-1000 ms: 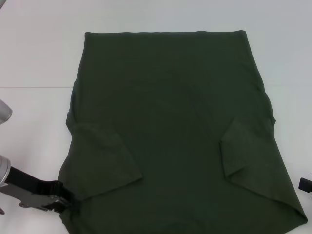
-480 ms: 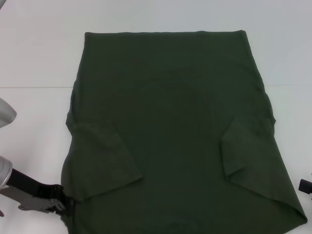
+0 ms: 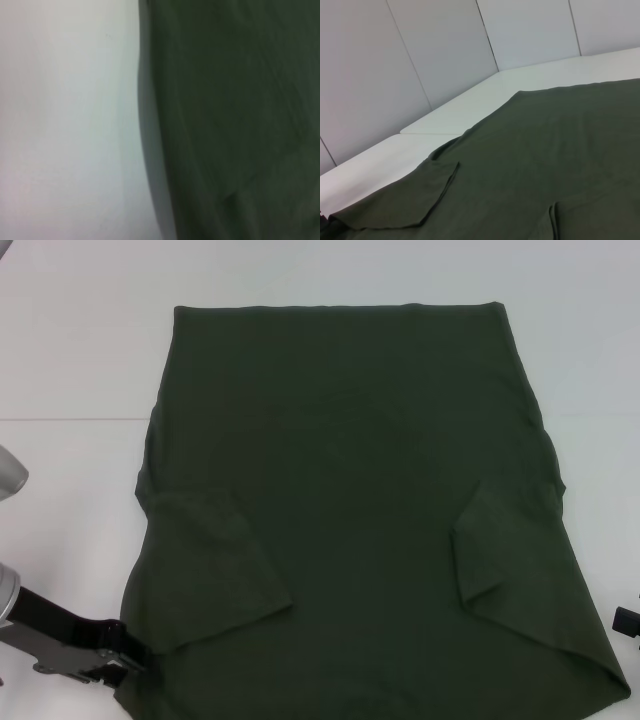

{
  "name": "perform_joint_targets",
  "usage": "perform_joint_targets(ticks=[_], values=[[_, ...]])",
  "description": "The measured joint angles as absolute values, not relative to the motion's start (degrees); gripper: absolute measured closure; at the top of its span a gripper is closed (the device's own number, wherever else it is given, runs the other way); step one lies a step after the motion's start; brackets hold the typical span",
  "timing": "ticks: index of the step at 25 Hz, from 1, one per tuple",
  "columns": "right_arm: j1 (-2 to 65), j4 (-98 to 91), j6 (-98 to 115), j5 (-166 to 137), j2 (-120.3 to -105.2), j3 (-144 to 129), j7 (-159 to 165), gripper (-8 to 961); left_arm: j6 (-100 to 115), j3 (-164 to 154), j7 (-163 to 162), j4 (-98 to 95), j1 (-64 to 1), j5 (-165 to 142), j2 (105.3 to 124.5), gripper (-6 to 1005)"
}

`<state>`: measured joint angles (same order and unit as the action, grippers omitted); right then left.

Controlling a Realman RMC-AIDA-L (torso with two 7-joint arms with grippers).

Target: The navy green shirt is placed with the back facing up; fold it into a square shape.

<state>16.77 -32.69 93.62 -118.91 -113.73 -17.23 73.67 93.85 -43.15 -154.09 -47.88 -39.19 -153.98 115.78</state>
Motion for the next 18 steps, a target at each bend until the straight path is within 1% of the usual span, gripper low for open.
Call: perform_joint_targets(ticks=[3, 9, 12, 18], values=[[16.9, -32.7, 93.6, -118.9, -113.73, -17.3, 73.6, 140, 93.9, -43.4, -154.0, -47.9, -39.4, -154.2, 115.83, 589], [17.0, -32.7, 93.6, -118.9, -113.73, -17.2, 73.6, 141, 93.8, -43.7, -153.8, -48.0, -39.7, -154.5, 115.85, 378], [17.0, -32.7, 93.6, -118.9, -113.73, -17.2, 73.6, 141, 93.6, -44.7, -153.9, -48.0, -39.8, -154.6, 115.86, 377], [17.1, -32.7, 93.6, -118.9, -113.73, -17.1, 73.6, 141, 92.7, -47.7, -154.6, -48.0, -40.1, -155.3, 116.51, 381]])
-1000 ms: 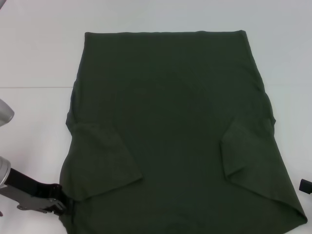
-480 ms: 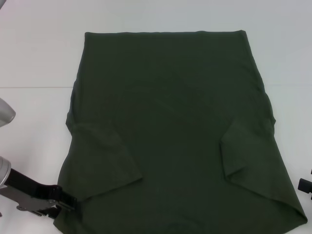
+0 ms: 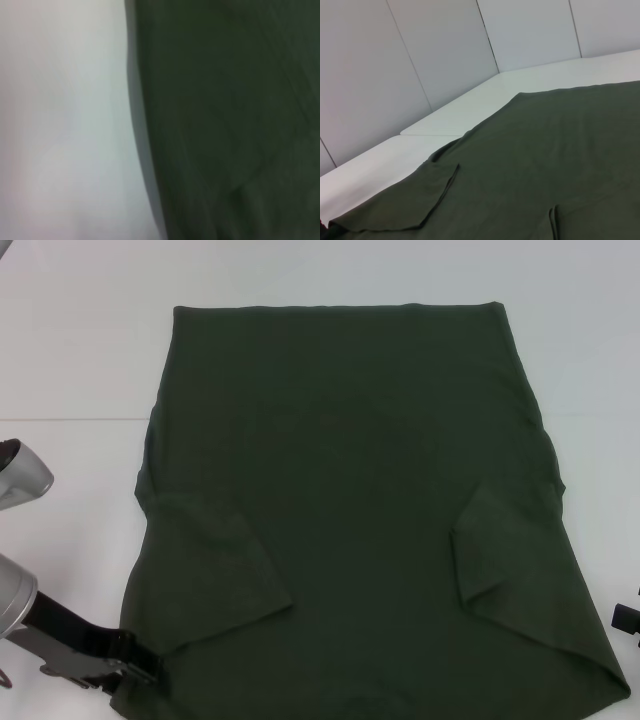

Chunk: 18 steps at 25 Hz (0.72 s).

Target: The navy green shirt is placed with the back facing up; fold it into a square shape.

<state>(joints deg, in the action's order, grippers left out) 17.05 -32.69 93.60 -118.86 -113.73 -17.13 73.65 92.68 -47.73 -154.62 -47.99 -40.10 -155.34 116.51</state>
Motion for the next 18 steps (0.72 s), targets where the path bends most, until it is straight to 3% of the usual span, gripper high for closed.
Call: perform_joint_targets(ticks=[10, 16, 18], values=[[16.9, -32.7, 93.6, -118.9, -113.73, -17.1, 73.6, 141, 92.3, -48.1, -154.8, -48.4, -40.1, -156.1, 116.80, 390], [16.8, -32.7, 93.7, -118.8, -113.73, -17.1, 73.7, 141, 92.5, -50.7, -154.8, -53.3, -38.8, -156.1, 118.06, 395], [16.8, -32.8, 93.8, -118.7, -113.73, -17.1, 73.7, 142, 92.7, -50.9, -154.8, -53.4, -38.9, -156.2, 118.11, 467]])
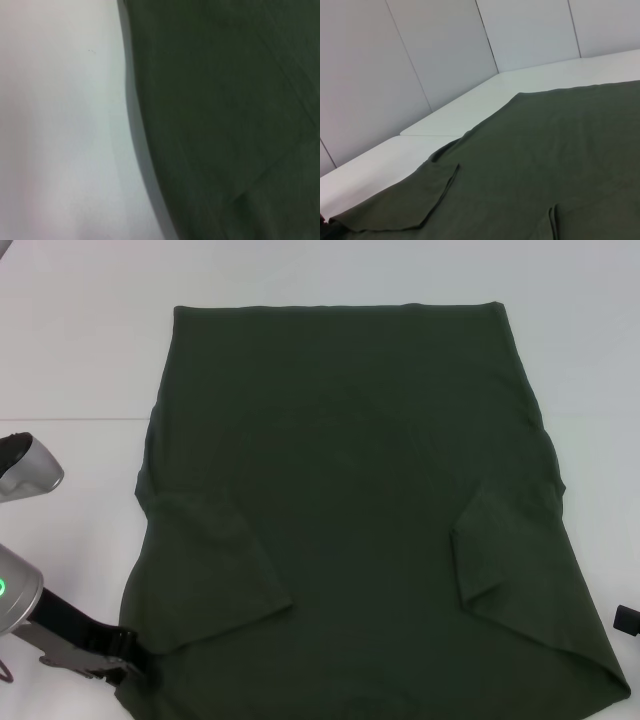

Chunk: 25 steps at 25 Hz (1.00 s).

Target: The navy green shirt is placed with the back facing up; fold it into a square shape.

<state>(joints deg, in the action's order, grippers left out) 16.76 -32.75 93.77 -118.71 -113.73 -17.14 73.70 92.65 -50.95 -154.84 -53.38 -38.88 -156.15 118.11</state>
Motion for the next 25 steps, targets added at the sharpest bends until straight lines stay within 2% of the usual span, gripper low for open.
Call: perform_joint_targets(ticks=[3, 19, 25], values=[[16.7, -32.8, 93.8, -118.6, -113.73, -17.1, 73.7, 142, 92.6, -51.0, -154.9, -53.3, -38.9, -156.3, 118.12, 576], [16.6, -32.8, 94.1, -118.6, -113.73, -17.1, 73.7, 143, 92.4, -51.1, -154.4, -54.4, -38.8, -157.2, 118.56, 926], [16.6, -32.7, 94.1, -118.6, -113.73, -17.1, 73.8, 144, 92.9, -51.7, -152.7, -53.9, -38.7, -157.5, 118.61, 929]])
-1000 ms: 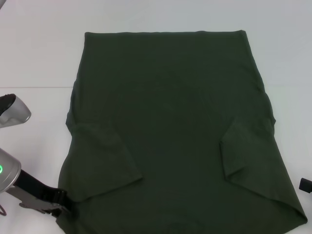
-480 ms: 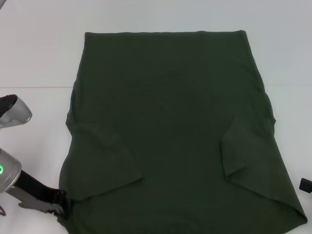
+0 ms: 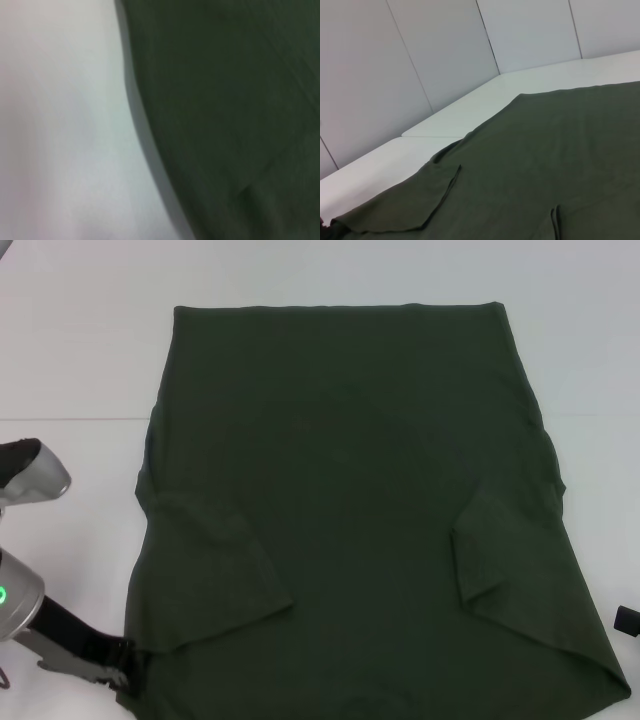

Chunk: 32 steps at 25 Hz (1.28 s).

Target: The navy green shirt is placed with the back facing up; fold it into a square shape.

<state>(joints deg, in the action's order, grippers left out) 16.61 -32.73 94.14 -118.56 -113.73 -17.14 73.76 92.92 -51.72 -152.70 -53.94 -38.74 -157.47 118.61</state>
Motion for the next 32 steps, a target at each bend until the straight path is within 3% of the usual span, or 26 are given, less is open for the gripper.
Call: perform_joint_targets(ticks=[12, 23, 32], values=[[16.8, -33.0, 94.9, -118.6, -113.65, -17.1, 76.3, 145, 92.6, -51.4, -152.2, -53.8, -38.5, -157.3, 118.70, 946], [17.5, -45.3, 97.6, -119.5, -111.68, -18.5, 107.7, 146, 93.2, -46.2, -150.5, -53.2, -38.5, -155.5, 118.41, 956], [25.1, -56.4, 105.3, -138.9, -108.14, -19.8, 137.8, 149, 93.6, -45.1, -148.3, -53.2, -38.4, -154.8, 118.19, 955]])
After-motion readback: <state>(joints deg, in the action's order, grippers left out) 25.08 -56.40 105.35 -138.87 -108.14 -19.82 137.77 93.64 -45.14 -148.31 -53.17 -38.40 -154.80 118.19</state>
